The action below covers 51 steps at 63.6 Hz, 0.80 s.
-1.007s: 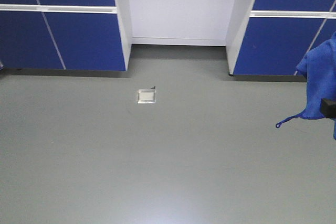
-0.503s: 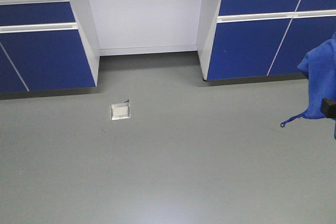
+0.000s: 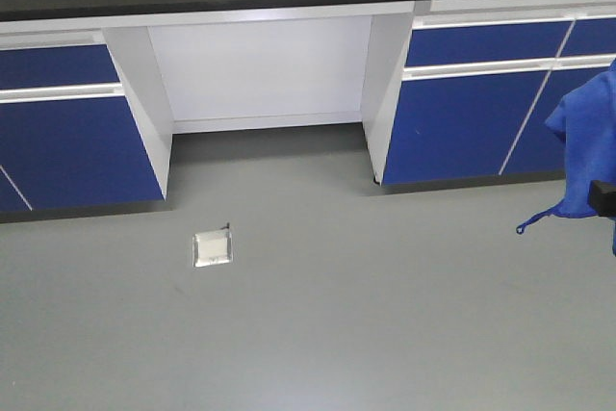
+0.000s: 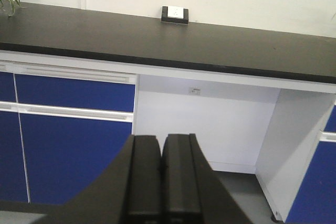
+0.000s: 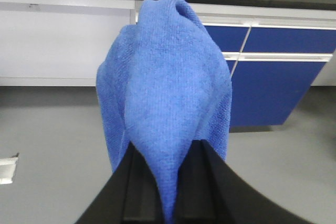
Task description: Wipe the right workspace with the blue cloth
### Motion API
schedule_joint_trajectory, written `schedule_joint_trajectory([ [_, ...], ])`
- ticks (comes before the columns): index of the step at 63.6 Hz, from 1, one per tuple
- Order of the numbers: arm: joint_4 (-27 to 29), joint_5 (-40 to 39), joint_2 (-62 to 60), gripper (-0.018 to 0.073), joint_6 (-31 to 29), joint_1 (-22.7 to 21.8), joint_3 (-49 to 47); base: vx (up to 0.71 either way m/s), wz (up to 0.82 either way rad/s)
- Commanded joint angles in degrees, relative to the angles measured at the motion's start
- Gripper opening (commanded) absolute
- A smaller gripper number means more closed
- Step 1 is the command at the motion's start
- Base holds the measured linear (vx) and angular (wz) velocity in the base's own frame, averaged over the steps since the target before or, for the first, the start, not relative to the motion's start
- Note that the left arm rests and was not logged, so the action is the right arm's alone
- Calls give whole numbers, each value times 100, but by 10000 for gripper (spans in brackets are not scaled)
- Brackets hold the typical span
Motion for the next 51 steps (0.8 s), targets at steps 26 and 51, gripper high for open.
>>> schedule_joint_trajectory([
  [26, -130, -335, -27, 0, -22, 1, -181, 39, 8],
  [51, -130, -335, -27, 0, -22, 1, -181, 40, 7],
])
